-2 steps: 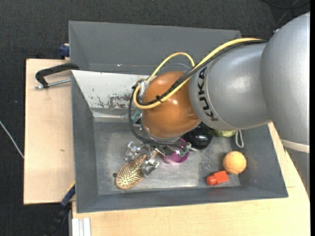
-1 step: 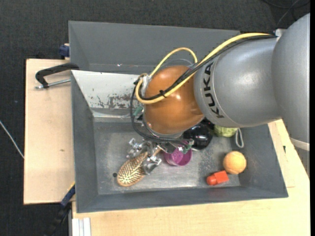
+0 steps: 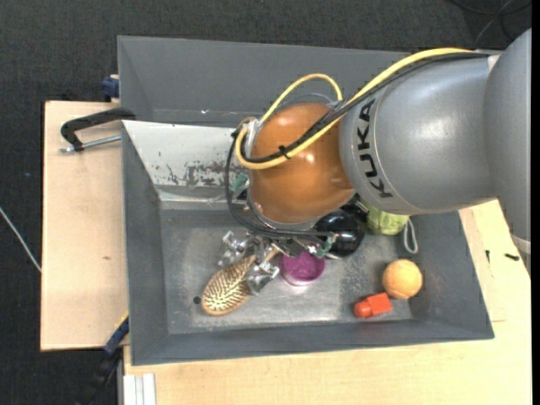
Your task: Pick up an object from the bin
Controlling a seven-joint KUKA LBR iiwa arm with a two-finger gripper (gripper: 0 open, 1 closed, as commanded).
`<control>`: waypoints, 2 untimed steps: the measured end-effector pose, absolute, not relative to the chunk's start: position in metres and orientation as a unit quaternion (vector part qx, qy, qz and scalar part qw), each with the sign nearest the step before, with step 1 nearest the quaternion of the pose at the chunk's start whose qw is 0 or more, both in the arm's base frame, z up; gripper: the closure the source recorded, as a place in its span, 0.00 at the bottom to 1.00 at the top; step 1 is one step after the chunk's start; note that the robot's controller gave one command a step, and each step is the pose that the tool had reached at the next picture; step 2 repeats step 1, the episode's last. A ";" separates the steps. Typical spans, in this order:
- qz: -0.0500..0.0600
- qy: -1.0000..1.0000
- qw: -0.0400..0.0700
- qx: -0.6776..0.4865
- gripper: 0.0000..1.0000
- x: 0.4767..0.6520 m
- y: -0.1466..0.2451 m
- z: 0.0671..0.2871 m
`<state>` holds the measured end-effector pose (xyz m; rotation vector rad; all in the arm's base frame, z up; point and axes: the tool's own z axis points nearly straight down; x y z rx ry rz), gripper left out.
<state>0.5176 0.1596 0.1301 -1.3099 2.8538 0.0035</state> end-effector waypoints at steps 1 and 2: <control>0.001 0.909 0.002 -0.417 1.00 0.518 0.160 0.148; 0.001 0.909 0.002 -0.417 1.00 0.518 0.160 0.148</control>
Offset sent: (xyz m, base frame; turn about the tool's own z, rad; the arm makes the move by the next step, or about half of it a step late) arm 0.0000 0.0001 0.0404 0.0000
